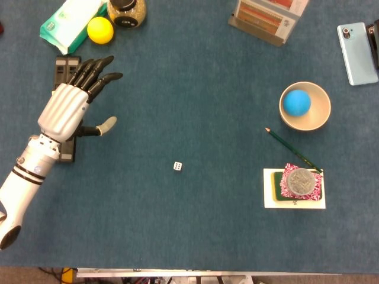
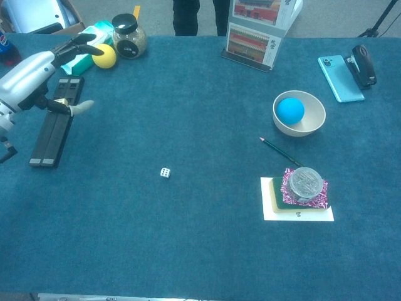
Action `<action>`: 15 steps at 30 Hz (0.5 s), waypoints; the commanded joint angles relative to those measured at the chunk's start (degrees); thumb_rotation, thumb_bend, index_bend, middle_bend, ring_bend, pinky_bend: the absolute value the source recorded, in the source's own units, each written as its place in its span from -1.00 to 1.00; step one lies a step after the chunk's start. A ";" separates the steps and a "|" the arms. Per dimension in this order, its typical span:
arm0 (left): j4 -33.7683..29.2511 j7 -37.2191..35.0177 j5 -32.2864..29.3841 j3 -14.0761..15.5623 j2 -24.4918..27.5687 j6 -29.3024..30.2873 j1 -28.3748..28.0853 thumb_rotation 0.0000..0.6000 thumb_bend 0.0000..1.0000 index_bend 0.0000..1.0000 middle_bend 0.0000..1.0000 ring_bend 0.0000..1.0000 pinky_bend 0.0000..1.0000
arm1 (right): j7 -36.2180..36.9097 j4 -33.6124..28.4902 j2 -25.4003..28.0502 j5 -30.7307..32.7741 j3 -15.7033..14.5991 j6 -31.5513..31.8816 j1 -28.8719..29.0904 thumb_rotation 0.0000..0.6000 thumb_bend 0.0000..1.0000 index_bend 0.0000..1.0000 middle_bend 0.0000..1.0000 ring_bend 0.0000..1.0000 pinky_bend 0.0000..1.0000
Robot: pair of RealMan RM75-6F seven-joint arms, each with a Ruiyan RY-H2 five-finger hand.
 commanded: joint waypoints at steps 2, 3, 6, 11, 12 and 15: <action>-0.18 1.96 -0.26 0.64 0.52 -1.92 0.27 1.00 -0.43 -0.65 -1.00 -1.00 -0.98 | -0.09 -0.29 0.21 -0.12 0.06 0.32 -0.12 1.00 -0.86 0.17 -0.12 -0.39 -0.44; -0.72 2.82 -0.10 1.02 0.98 -1.61 0.79 1.00 -0.43 -0.63 -1.00 -1.00 -0.94 | -0.14 -0.40 0.27 -0.18 0.09 0.48 -0.16 1.00 -0.86 0.17 -0.12 -0.39 -0.44; -2.41 5.96 -0.94 1.60 2.99 -3.16 1.50 1.00 -0.43 -0.52 -0.99 -0.97 -0.65 | -0.47 -1.09 0.83 -0.52 0.15 1.28 -0.45 1.00 -0.86 0.17 -0.13 -0.39 -0.44; -7.15 15.39 -3.58 3.66 9.29 -8.00 2.70 1.00 -0.43 -0.31 -0.52 -0.54 -0.16 | -1.20 -2.79 2.53 -0.98 0.23 2.62 -1.08 1.00 -0.86 0.17 -0.13 -0.39 -0.44; -8.34 17.57 -4.36 4.00 10.64 -8.63 3.14 1.00 -0.43 -0.30 -0.52 -0.53 -0.13 | -1.43 -3.22 2.96 -1.05 0.18 2.78 -1.22 1.00 -0.86 0.17 -0.13 -0.39 -0.44; -12.50 23.12 -6.79 4.37 14.83 -8.27 5.18 1.00 -0.43 -0.27 -0.51 -0.52 -0.11 | -2.52 -4.97 4.58 -1.25 -0.10 3.18 -1.69 1.00 -0.86 0.17 -0.13 -0.39 -0.44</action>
